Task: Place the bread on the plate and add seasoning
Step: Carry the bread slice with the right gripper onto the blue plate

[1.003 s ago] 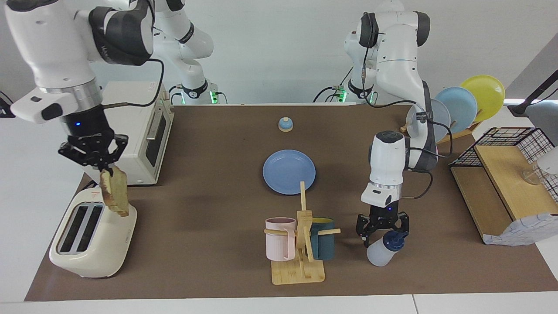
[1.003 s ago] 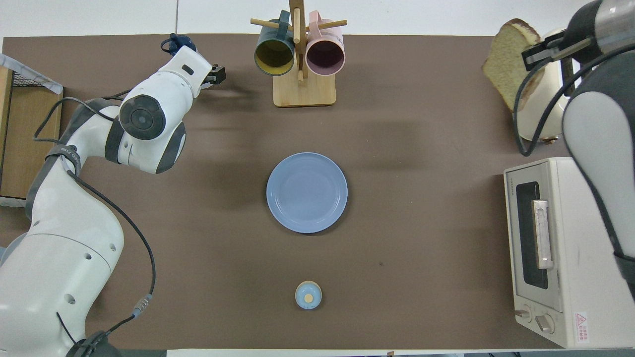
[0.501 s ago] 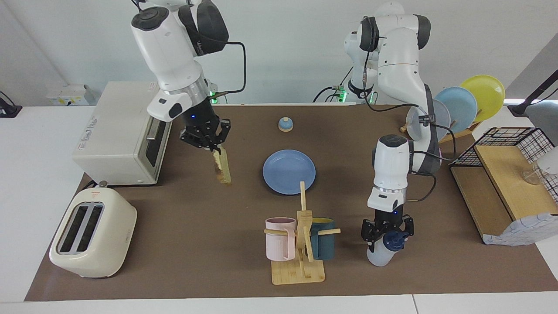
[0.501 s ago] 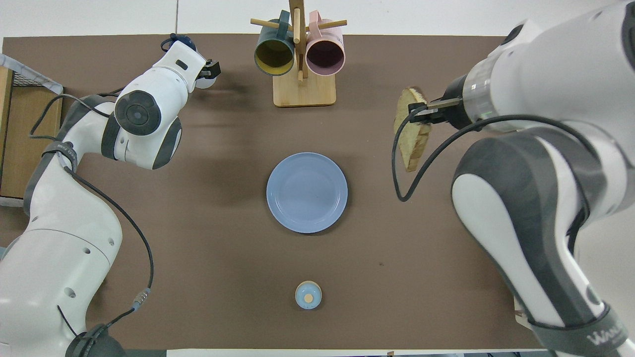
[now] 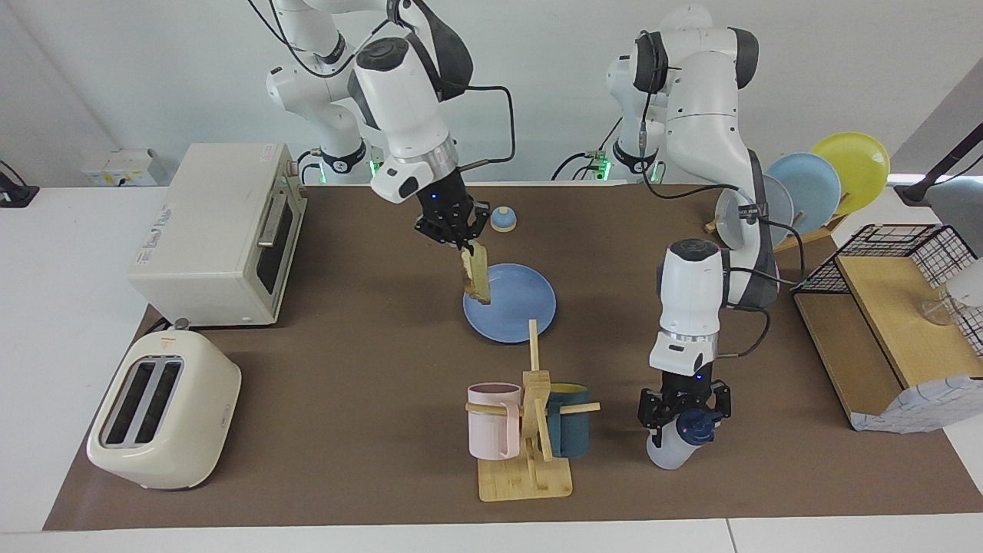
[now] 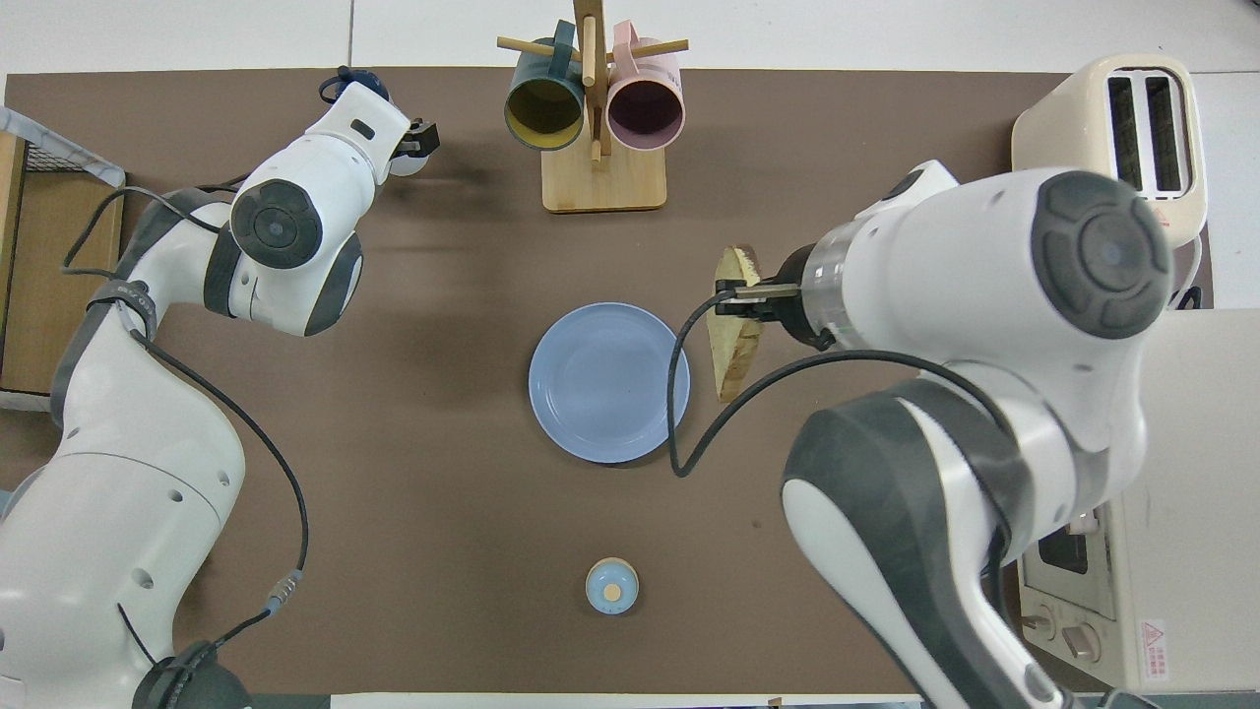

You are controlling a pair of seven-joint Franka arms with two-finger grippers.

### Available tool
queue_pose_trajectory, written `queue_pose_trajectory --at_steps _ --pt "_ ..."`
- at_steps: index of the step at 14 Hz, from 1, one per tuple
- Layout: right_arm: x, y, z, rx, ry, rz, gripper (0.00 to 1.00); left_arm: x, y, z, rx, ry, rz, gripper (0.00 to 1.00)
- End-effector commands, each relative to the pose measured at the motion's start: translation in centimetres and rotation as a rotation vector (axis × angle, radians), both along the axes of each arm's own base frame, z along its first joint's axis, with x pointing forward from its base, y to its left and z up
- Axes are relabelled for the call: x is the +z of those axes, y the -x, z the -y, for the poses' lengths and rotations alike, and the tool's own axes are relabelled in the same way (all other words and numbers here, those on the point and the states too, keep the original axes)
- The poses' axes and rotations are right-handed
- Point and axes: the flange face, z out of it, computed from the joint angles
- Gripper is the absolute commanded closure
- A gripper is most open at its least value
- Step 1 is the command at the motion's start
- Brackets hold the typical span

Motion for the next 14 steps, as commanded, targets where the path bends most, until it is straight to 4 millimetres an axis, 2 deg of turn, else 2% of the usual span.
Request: queue_pose_trajectory --at_steps 1,4,8,9,10,11,12,14 --pt "-3.4 0.7 -2.0 -0.045 -0.039 0.003 1.0 -0.2 -0.8 0.2 0.003 0.007 0.02 0.0" --pt "-4.9 1.5 -4.4 -0.099 -0.067 -0.004 1.0 -0.2 -0.7 0.5 -0.003 0.009 0.023 0.0" --pt "-6.8 2.7 -4.3 -0.105 -0.07 0.008 1.0 -0.9 -0.3 0.8 -0.013 0.007 0.019 0.0" --pt "-7.5 3.3 -4.5 -0.1 -0.075 0.022 1.0 -0.9 -0.3 0.9 -0.011 0.01 0.019 0.11" --pt "-7.9 3.6 -4.6 -0.096 -0.085 0.043 1.0 -0.8 -0.3 0.9 -0.011 0.01 0.019 0.44" --pt "-8.2 3.8 -4.9 -0.089 -0.091 0.059 1.0 -0.9 -0.3 0.8 -0.02 -0.001 0.016 0.92" --pt "-8.3 4.0 -5.0 -0.084 -0.093 0.064 1.0 -1.0 -0.3 0.6 -0.027 -0.01 0.014 1.0" --pt "-8.7 4.1 -4.8 -0.085 -0.088 0.061 1.0 -0.9 -0.5 -0.3 -0.019 -0.014 0.017 1.0"
